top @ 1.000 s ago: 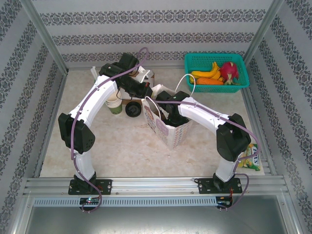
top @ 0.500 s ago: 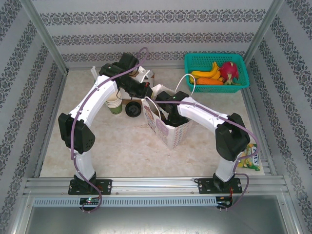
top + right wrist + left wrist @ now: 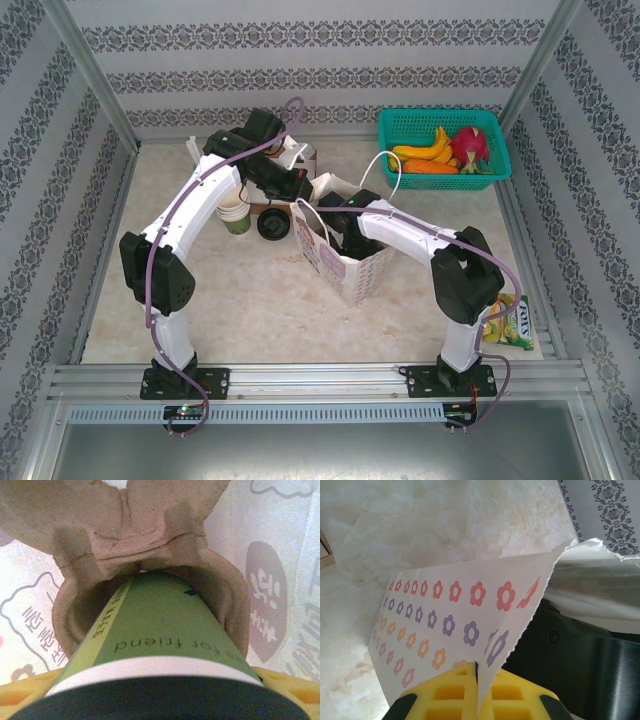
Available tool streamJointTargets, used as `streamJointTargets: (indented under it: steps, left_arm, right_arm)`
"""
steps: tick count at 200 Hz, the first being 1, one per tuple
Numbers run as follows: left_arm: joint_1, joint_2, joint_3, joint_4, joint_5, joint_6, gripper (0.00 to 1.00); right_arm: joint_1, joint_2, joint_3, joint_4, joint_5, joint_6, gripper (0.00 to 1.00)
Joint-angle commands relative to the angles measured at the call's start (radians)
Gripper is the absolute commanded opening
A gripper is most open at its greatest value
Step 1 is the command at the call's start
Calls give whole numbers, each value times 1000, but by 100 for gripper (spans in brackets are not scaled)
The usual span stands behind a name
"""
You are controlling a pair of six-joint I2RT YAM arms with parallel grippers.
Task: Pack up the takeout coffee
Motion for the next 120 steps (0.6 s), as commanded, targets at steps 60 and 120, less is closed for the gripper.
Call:
streamJointTargets:
  steps: [60, 120]
  left_arm:
    - [9, -22, 2, 37, 5, -9, 0]
    - [10, -22, 7, 34, 6, -8, 0]
  right_arm:
    - [-4, 154, -97, 82, 13, 17, 46]
    - [-5, 169, -85, 69, 7, 16, 47]
